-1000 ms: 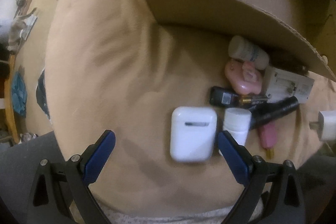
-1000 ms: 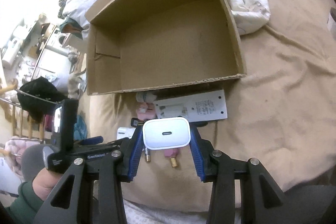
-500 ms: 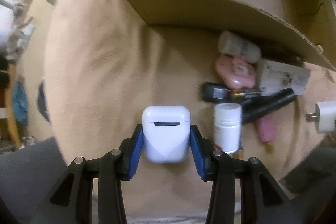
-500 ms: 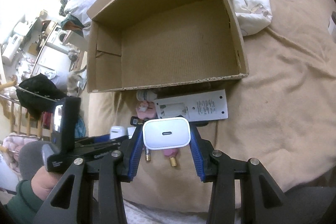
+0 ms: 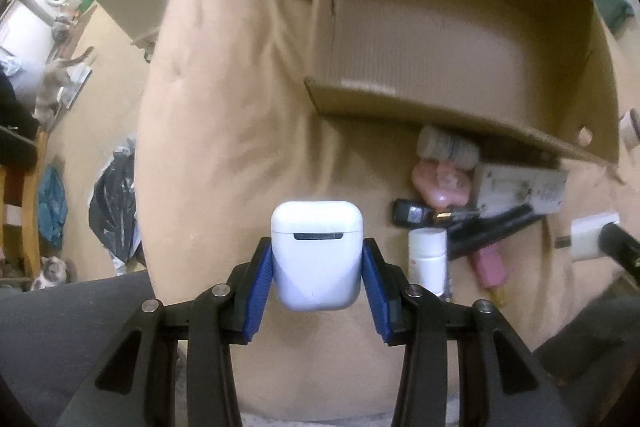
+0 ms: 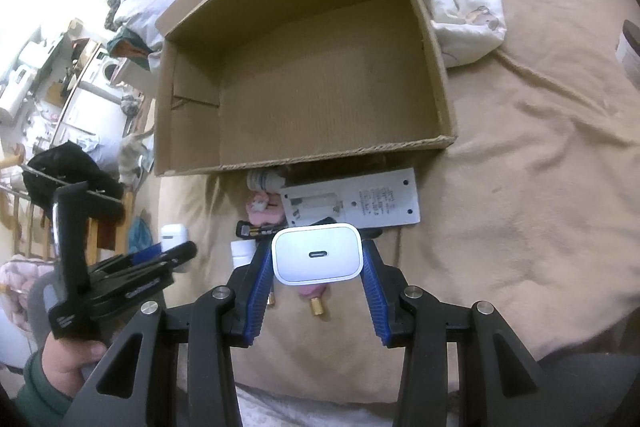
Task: Organize rigid objects
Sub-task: 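Carry both items into the cardboard box and open both tools to release them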
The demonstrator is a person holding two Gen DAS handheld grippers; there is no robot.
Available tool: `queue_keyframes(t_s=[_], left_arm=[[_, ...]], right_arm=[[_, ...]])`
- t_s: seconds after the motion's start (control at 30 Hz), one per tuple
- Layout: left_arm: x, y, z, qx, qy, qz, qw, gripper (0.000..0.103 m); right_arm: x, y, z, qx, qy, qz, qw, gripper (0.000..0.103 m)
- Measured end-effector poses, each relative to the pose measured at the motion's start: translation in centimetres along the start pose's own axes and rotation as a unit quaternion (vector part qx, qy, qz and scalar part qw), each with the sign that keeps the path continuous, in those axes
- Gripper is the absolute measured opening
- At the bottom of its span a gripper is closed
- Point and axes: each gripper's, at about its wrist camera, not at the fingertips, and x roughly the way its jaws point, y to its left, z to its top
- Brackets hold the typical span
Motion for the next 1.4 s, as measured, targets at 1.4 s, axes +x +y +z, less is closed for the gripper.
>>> queue_keyframes(t_s=[1.4], left_arm=[[0.5,-6.0,11.1,0.078,-0.097,0.015,0.9921,0.040]], right_arm=[[6.0,3.4,10.4,-0.097,-0.040,-0.130,0.986,0.045]])
